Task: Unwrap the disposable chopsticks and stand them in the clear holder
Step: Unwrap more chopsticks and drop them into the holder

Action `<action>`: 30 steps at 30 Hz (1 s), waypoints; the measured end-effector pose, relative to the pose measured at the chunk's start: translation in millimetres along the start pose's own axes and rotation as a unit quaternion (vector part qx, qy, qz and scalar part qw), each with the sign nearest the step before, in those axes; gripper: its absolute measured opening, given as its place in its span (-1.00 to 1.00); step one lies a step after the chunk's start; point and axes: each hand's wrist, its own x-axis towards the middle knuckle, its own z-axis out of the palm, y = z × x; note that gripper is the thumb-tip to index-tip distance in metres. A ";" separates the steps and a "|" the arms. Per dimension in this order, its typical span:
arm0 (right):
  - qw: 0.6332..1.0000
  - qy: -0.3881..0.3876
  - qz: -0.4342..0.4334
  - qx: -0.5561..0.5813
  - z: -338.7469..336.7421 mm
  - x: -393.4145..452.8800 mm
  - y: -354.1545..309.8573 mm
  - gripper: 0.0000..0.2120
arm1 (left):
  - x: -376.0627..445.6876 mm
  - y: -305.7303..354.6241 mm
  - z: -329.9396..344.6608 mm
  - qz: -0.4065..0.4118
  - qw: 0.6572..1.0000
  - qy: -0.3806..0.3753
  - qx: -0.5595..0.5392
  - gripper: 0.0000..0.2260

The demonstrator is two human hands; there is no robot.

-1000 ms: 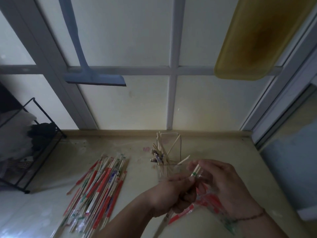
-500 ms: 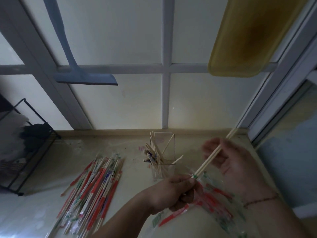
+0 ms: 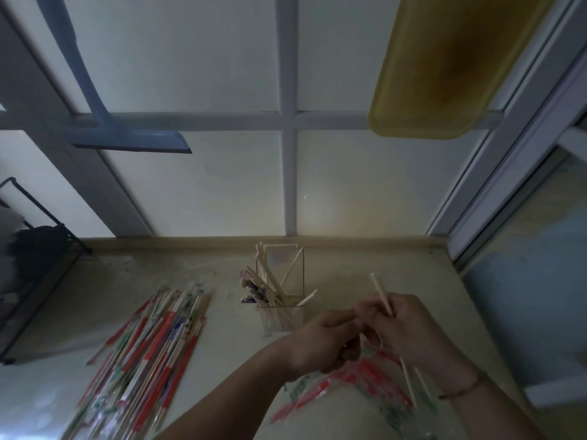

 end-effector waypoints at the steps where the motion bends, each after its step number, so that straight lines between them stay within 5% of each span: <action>1: 1.000 0.025 0.004 0.008 -3.5 3.7 0.8 -0.78 | 3.9 -0.9 1.0 -0.006 1.000 -0.004 -0.002 -0.72; 9: 0.978 0.184 0.099 0.005 -86.5 64.7 36.1 -0.84 | 15.5 -38.4 3.5 -0.086 0.995 0.020 0.046 -0.75; 18: 0.968 0.093 0.195 -0.128 -84.2 103.8 121.1 -0.80 | 2.2 -99.8 -0.2 -0.268 0.963 0.026 0.004 -0.64; 22: 0.948 0.123 0.121 -0.266 -79.7 109.6 123.5 -0.60 | 8.4 -109.3 -1.4 -0.336 0.939 0.077 0.005 -0.56; 24: 0.970 0.138 0.054 -0.193 -82.8 108.5 92.2 -0.47 | 9.5 -109.3 -5.0 -0.354 0.931 0.082 0.031 -0.49; 26: 0.990 0.139 -0.034 0.017 -80.3 107.1 51.3 -0.58 | 7.5 -107.7 -9.6 -0.367 0.925 0.071 0.073 -0.41; 30: 0.933 0.035 -0.212 0.290 -46.9 95.5 -29.9 -0.74 | -5.0 -104.1 -21.6 -0.366 0.906 0.089 0.192 -0.34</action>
